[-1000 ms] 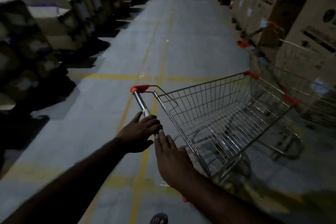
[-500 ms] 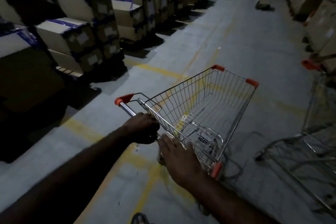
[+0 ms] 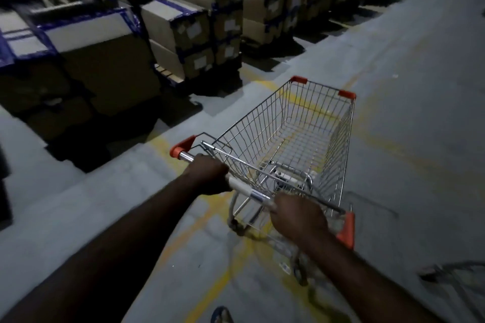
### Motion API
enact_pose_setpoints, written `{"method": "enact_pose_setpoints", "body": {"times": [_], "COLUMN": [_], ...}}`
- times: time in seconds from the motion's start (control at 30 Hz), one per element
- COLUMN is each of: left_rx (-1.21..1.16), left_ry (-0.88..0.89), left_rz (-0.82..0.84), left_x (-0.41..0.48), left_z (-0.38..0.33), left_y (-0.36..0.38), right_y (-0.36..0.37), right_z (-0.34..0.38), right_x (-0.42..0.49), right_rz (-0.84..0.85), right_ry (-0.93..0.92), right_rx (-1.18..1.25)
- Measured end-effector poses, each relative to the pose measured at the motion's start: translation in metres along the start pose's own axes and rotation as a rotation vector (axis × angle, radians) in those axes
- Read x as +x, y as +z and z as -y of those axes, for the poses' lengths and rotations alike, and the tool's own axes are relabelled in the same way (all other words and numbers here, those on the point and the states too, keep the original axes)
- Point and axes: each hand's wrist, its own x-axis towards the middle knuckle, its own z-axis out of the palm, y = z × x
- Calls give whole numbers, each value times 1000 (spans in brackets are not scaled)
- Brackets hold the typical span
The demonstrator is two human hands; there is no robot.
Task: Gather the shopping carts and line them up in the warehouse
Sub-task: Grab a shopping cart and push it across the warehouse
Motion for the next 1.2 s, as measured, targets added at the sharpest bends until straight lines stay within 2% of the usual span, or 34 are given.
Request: {"method": "enact_pose_setpoints", "body": {"times": [0.03, 0.1, 0.2, 0.3, 0.43, 0.53, 0.7, 0.87, 0.97, 1.2], "left_rx": [128, 182, 94, 23, -82, -126, -155, -184, -219, -243], "left_ry": [110, 219, 152, 71, -61, -140, -317, -558, -699, -960], "left_rz": [-74, -176, -210, -321, -304, -291, -280, -340, -343, -276], "left_x": [-21, -45, -49, -57, -69, -86, -126, -180, -221, -314], "left_z": [-10, -13, -8, -7, 21, 52, 97, 105, 110, 107], "left_y": [-17, -35, -28, -22, -24, -26, -8, 7, 11, 30], "right_y": [0, 1, -1, -3, -3, 1, 10, 19, 22, 39], "right_z": [0, 0, -3, 7, 45, 82, 136, 174, 201, 258], "right_x": [8, 23, 47, 72, 106, 126, 134, 125, 118, 81], "right_rz": [-2, -23, -76, -95, -104, -68, -48, -41, 50, 165], "right_ry": [-25, -69, -81, -29, 64, 26, -169, -427, -616, -831], "right_rx": [-19, -80, -169, -270, -332, -328, -255, -196, -134, -163]}}
